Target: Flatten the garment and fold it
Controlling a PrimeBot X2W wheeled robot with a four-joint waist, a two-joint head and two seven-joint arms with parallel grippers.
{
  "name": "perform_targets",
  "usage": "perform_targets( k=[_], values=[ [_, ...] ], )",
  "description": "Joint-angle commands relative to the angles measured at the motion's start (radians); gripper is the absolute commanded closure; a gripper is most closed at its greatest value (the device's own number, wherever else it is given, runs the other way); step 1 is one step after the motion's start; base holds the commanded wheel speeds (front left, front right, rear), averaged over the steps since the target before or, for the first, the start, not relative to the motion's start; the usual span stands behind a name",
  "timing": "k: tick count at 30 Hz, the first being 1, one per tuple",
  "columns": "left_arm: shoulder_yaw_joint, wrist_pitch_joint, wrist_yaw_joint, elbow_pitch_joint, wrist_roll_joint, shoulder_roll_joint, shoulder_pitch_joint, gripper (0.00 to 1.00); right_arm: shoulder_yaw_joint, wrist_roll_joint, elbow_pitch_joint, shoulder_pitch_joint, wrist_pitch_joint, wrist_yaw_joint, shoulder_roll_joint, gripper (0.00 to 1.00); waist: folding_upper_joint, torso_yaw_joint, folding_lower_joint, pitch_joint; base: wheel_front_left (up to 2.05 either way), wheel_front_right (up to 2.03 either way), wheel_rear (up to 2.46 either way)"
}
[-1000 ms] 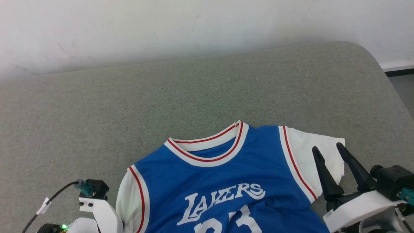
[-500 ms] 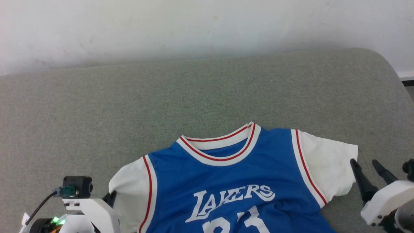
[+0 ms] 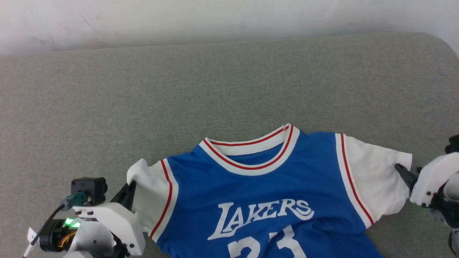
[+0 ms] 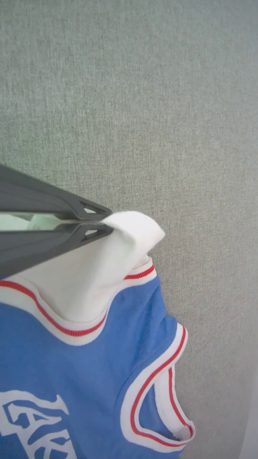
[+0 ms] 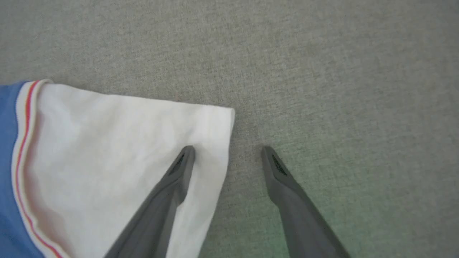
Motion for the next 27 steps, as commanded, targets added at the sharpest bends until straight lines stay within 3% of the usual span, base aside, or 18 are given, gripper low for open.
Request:
perform_targets(
  k=[1, 4, 5, 6, 8, 12, 21, 27],
  values=[
    [-0.002, -0.01, 0.008, -0.004, 0.006, -0.005, -0.016, 1.0, 0.022, 0.003, 0.04, -0.034, 0.013, -0.001, 0.004, 0.0, 0.0, 0.016, -0.0002, 0.023, 0.0, 0.0, 0.0],
    [-0.007, -0.016, 0.008, -0.002, 0.006, -0.008, -0.025, 1.0, 0.079, 0.024, 0.104, -0.069, 0.047, -0.001, 0.006, 0.0, 0.0, 0.022, -0.0002, 0.031, 0.0, 0.0, 0.0],
    [-0.008, -0.018, 0.007, -0.001, 0.004, -0.009, -0.026, 1.0, 0.1, 0.034, 0.124, -0.075, 0.068, -0.001, 0.006, 0.12, 0.0, 0.023, -0.0002, 0.032, 0.0, 0.0, 0.0],
    [-0.01, -0.018, 0.006, 0.001, 0.001, -0.011, -0.028, 1.0, 0.115, 0.051, 0.148, -0.079, 0.097, -0.001, 0.009, 0.58, 0.0, 0.025, -0.0002, 0.032, 0.0, 0.0, 0.0],
    [-0.012, -0.019, 0.005, 0.006, 0.0, -0.011, -0.029, 1.0, 0.144, 0.08, 0.184, -0.084, 0.154, -0.001, 0.011, 1.0, 0.0, 0.028, -0.0002, 0.029, 0.0, 0.0, 0.0],
    [-0.006, -0.025, 0.006, 0.015, -0.01, -0.011, -0.033, 1.0, 0.19, 0.126, 0.19, -0.097, 0.192, -0.001, 0.003, 1.0, 0.0, 0.022, -0.0002, 0.012, 0.0, 0.0, 0.0],
    [0.079, -0.07, 0.006, 0.015, -0.021, 0.055, -0.128, 1.0, 0.225, 0.138, 0.059, -0.159, -0.036, -0.001, -0.062, 1.0, 0.0, -0.007, -0.0002, -0.076, 0.0, 0.0, 0.0],
    [0.136, -0.086, -0.013, 0.068, -0.063, 0.095, -0.298, 1.0, 0.215, 0.085, -0.039, -0.24, -0.155, -0.001, -0.088, 1.0, 0.0, -0.028, -0.0002, -0.108, 0.0, 0.0, 0.0]
  ],
)
